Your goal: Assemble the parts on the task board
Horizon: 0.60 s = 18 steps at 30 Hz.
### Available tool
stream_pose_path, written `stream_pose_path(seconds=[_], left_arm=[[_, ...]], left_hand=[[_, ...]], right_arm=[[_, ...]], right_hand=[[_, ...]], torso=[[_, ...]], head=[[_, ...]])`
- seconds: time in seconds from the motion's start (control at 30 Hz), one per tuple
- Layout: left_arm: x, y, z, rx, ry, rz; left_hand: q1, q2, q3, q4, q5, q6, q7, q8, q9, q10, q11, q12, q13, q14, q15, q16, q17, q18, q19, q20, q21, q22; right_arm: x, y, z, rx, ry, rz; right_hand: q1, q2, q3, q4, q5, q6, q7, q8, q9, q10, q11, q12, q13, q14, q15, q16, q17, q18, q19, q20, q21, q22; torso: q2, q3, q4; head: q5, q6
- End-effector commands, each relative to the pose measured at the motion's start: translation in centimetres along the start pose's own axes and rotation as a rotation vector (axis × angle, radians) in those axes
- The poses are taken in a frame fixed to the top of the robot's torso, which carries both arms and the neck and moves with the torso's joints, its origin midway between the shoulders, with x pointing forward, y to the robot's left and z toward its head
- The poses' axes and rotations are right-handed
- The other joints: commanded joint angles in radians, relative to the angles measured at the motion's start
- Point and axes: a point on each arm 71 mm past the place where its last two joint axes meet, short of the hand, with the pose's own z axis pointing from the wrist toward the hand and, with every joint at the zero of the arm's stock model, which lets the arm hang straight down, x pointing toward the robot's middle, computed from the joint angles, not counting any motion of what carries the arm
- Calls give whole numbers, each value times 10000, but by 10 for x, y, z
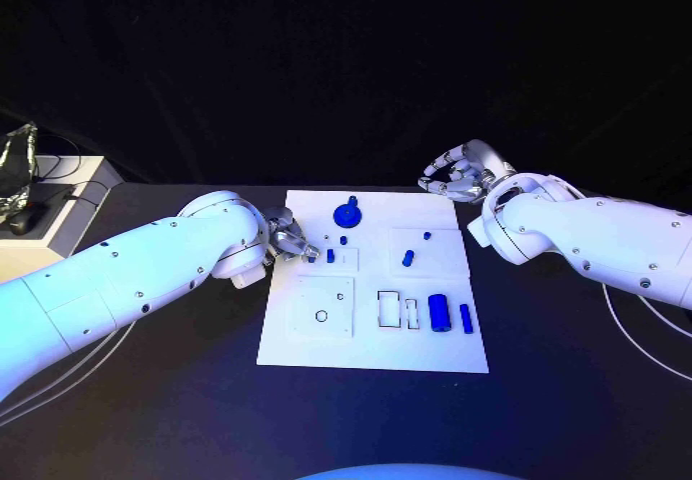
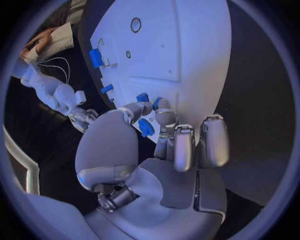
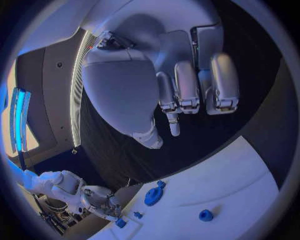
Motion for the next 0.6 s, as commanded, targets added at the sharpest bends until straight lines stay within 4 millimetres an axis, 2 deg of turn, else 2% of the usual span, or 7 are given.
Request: stream_pose_path(seconds=[0.03,0.27,0.5,0.6], left_arm=[[8,1,2,-71,306,49],[7,3,2,-154,308,56],[5,7,2,-269,263,44],[5,8,2,-295,238,37]], left_hand=[[-91,-31,-44,-12,-55,30,59,-47,-2,-30,-46,34,7,827,-86,58,1800,-114,35,-40,-65,9],[-83,-28,-74,1,-54,35,57,-51,-5,-27,-48,42,19,833,-86,67,1824,-116,41,-40,-62,16],[-103,-162,-688,302,-103,90,69,-122,-48,-48,-39,22,9,833,-81,69,1824,-119,55,-37,-69,27],[-112,-231,-1032,491,-224,117,72,-155,-68,-53,-35,19,12,835,-77,74,1833,-123,72,-32,-64,48]], right_arm=[[0,1,0,-184,31,-92],[0,1,0,-181,27,-95],[0,1,0,-179,9,-96],[0,1,0,-177,1,-97]], right_hand=[[6,-60,40,5,56,-61,-17,35,12,470,-62,-69,2085,881,-38,-55,1883,-2,816,-49,-35,2230],[6,-60,40,5,56,-61,-17,35,12,470,-62,-69,2085,881,-38,-55,1883,-2,816,-49,-35,2230],[-16,-93,102,-1,63,-73,-16,37,26,463,-62,-78,2077,878,-39,-60,1871,1,811,-51,-49,2221],[-16,-93,102,-1,63,-73,-16,37,26,463,-62,-78,2077,878,-39,-60,1871,1,811,-51,-49,2221]], torso=[[0,-1,-3],[-2,-1,1],[4,-10,2],[4,-15,5]], head=[[-6,6],[-23,6],[-32,17],[-32,17]])
